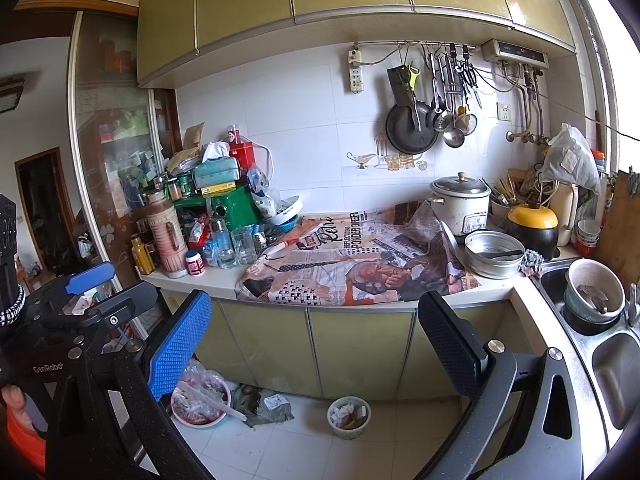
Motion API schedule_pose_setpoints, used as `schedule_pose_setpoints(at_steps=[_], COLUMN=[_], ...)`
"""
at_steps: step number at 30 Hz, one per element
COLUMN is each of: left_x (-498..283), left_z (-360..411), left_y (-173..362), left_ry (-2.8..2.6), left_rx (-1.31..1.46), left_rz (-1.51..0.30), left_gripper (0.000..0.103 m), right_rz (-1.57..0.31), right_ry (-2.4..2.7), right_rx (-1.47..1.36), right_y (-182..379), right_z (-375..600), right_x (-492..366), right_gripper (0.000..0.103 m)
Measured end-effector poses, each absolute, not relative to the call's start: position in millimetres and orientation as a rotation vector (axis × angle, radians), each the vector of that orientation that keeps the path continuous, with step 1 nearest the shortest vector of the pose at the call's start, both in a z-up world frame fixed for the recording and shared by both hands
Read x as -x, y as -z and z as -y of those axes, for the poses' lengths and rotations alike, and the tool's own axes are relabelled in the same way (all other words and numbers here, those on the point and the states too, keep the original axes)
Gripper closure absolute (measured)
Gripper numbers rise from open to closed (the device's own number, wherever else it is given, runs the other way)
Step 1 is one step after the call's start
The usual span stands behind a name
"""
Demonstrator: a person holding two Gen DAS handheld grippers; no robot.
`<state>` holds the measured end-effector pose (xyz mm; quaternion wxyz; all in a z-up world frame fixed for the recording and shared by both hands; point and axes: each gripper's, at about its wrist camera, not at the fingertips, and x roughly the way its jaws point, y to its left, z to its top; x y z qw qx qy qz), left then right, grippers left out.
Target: Collect trash
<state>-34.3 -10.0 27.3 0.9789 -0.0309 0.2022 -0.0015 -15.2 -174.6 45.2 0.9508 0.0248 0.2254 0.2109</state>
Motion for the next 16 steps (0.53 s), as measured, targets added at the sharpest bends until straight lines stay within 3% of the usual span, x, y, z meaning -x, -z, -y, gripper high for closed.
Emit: schedule_pose_setpoints(at_steps=[16], left_x=[10], left_z=[0], left_y=[-18], left_ry=[-0.017], left_rx=[0.086], left_rz=[-0.433], left_gripper=[0.001], right_rz=[-0.495], right_ry=[-0.435], right_rx=[-0.052], right_y=[-37], right_z=[169], right_x=[-10], right_gripper=[0.0])
